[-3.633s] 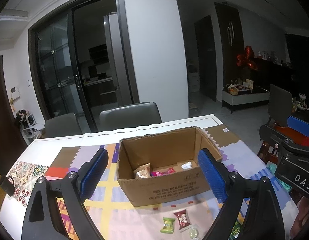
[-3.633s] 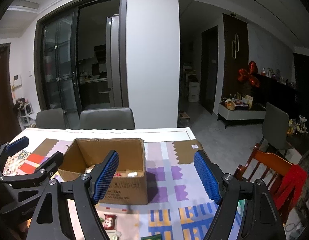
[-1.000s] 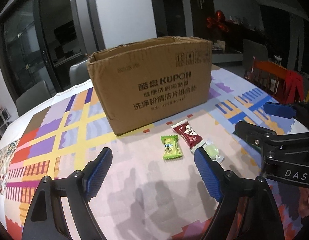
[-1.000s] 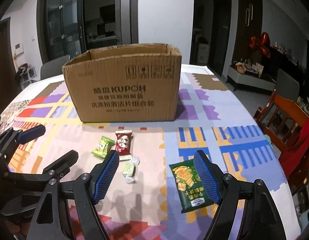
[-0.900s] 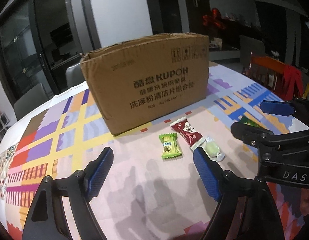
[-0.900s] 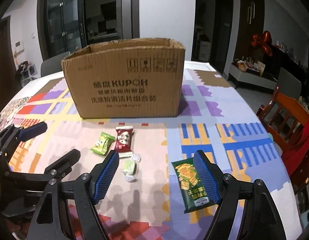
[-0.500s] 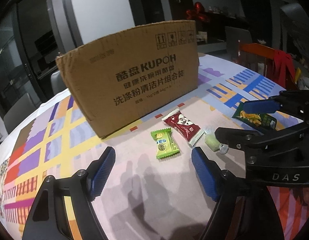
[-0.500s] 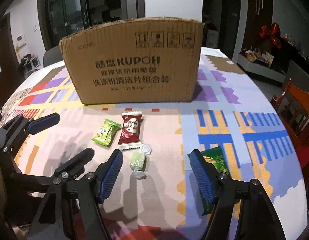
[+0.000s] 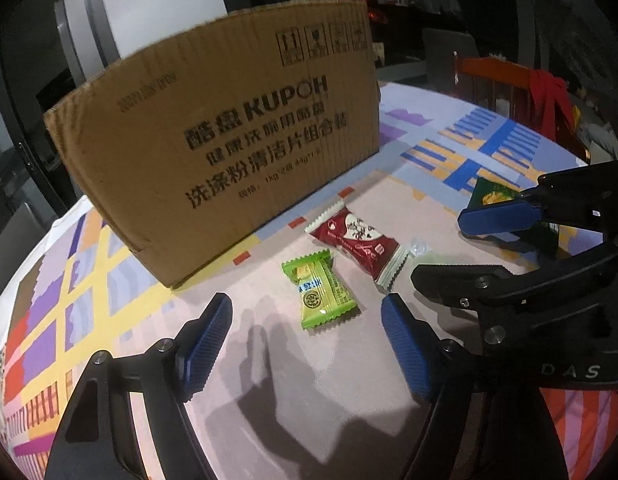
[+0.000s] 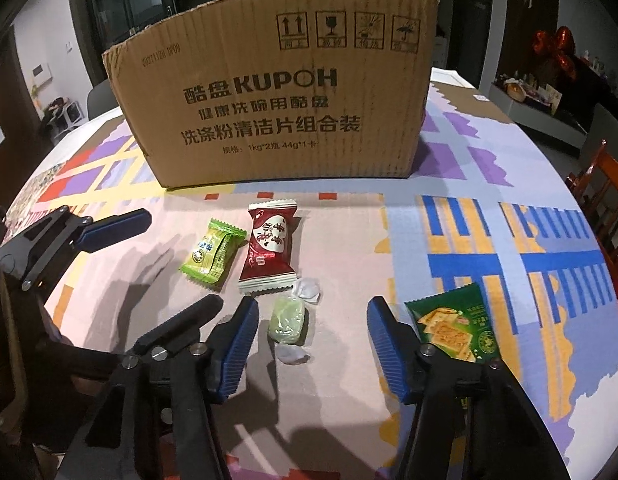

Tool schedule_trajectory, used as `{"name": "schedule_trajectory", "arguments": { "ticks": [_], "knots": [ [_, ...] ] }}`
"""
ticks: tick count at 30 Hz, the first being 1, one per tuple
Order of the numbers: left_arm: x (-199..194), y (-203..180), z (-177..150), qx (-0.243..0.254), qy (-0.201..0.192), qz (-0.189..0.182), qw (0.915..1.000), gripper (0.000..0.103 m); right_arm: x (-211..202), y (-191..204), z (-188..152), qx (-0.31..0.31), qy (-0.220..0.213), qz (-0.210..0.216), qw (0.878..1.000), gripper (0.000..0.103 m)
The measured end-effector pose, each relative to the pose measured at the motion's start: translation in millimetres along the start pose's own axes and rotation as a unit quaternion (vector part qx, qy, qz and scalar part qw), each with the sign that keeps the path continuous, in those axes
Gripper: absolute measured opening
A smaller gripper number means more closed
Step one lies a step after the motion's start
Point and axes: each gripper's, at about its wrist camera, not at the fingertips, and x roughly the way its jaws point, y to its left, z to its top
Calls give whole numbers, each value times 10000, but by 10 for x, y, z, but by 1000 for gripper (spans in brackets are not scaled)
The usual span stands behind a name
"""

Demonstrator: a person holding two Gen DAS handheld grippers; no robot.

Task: Organize snacks
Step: 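Grasp the green candy with the left tool while the right tool grasps the clear candy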

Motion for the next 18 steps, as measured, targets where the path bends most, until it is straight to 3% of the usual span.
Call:
{"name": "schedule_trajectory", "arguments": {
  "ticks": [12, 18],
  "knots": [
    [117, -4, 55, 151, 123, -91, 9998, 70, 90, -20, 38, 128, 214, 118, 9996, 48],
    [153, 80, 61, 99, 163, -385, 9991, 70, 108, -30, 76, 103, 369, 159, 9991, 46]
  ]
}}
